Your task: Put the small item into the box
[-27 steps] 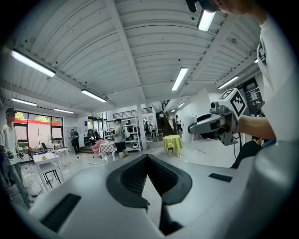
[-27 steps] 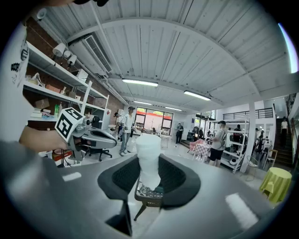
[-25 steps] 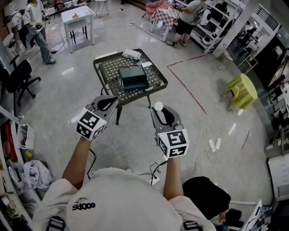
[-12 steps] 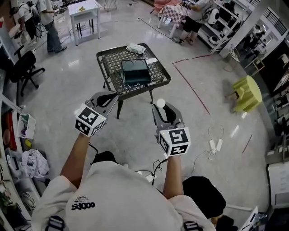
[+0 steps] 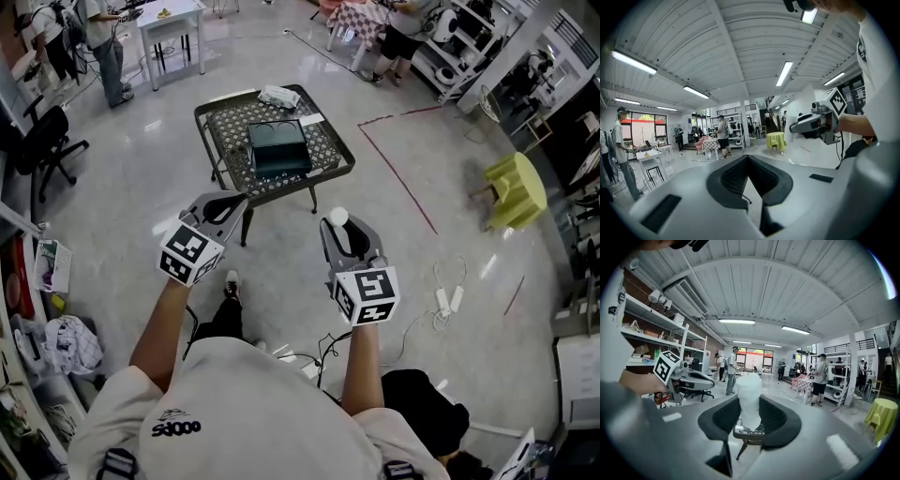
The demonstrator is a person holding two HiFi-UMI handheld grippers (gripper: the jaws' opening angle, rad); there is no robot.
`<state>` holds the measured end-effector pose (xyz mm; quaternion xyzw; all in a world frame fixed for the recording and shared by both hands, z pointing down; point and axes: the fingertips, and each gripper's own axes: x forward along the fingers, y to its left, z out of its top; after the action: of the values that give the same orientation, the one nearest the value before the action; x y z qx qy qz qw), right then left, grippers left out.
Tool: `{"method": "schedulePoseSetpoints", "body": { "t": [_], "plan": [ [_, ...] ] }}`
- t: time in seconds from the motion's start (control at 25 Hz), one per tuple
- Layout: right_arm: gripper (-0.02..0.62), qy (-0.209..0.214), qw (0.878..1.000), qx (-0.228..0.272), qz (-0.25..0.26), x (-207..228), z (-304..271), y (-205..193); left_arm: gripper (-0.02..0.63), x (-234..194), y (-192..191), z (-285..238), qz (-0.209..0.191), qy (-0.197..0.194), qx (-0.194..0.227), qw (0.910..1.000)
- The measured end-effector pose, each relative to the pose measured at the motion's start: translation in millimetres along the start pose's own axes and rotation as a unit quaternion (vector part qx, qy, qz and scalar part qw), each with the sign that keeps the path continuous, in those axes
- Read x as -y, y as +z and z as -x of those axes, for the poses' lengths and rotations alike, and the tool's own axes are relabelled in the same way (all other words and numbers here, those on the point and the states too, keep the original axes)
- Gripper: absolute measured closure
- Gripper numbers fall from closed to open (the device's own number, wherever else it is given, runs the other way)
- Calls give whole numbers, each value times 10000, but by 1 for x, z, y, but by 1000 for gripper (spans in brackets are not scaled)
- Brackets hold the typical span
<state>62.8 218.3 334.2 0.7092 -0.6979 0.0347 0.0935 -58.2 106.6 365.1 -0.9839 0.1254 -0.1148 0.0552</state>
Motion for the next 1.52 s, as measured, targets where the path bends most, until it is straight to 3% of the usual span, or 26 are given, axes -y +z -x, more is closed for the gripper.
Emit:
{"method": "schedulePoseSetpoints", "body": {
  "t": [0.6, 0.96, 1.52],
  "plan": [
    [462, -50, 10000, -19, 35, 56, -142, 27, 601, -124, 6, -103, -86, -176, -26, 9998],
    [462, -90, 9998, -184, -60, 72, -204, 30, 601, -172, 3, -139, -40, -363, -92, 9993],
    [462, -129, 9975, -683, -104, 88, -286, 6, 601, -236, -36, -182, 258, -516, -379, 9976]
  ]
}}
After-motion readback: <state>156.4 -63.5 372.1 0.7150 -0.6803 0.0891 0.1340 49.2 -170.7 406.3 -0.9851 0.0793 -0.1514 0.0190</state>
